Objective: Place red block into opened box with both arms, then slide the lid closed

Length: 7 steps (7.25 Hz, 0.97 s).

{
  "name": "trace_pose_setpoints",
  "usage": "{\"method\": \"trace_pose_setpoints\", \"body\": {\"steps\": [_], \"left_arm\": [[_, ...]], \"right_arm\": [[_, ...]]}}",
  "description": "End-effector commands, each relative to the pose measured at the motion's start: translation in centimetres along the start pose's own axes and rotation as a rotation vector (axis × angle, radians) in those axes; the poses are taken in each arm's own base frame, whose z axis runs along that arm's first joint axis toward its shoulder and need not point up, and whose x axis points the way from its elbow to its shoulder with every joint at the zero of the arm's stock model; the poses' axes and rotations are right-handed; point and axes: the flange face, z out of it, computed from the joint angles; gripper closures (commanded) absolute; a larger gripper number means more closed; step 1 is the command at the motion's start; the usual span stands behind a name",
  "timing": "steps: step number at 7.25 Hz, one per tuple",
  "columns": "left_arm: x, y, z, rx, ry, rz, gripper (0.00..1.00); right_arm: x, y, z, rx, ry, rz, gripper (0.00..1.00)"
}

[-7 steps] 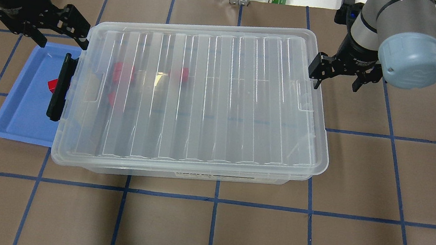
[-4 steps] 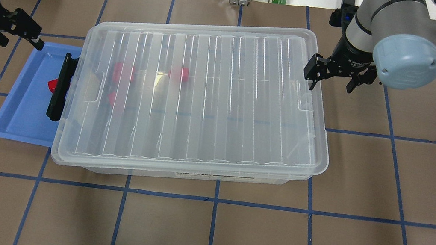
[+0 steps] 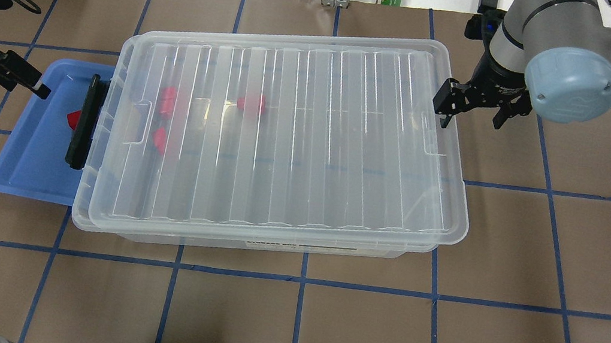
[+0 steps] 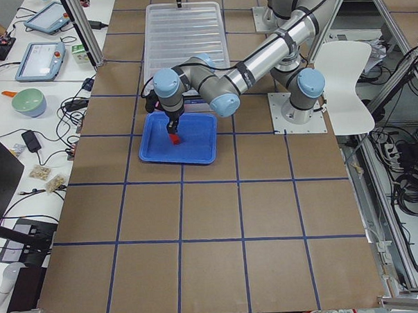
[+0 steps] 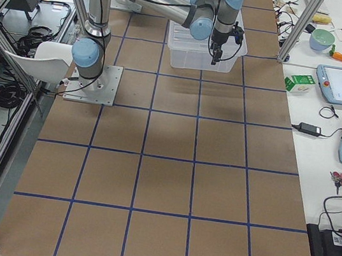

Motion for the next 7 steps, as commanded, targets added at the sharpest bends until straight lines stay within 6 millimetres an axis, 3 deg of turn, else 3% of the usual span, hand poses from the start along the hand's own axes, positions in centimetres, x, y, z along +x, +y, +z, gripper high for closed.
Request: {"method": "trace_pose_setpoints", "body": {"steps": [1, 3, 7], "left_arm": [[-2.1, 0.2, 6.3, 0.035, -0.044, 0.080, 0.00], [-2.6, 0.4, 8.1, 0.039, -0.038, 0.078, 0.00], [-3.0, -0.4, 9.8, 0.084, 0.022, 0.117, 0.00]], "right_arm": [[3.2, -0.1, 0.0, -0.009, 0.030, 0.044, 0.00], [6.9, 0.1, -0.7, -0.006, 0.051, 0.068, 0.00], [10.5, 0.3, -0.9, -0.007, 0.066, 0.052, 0.00]]}}
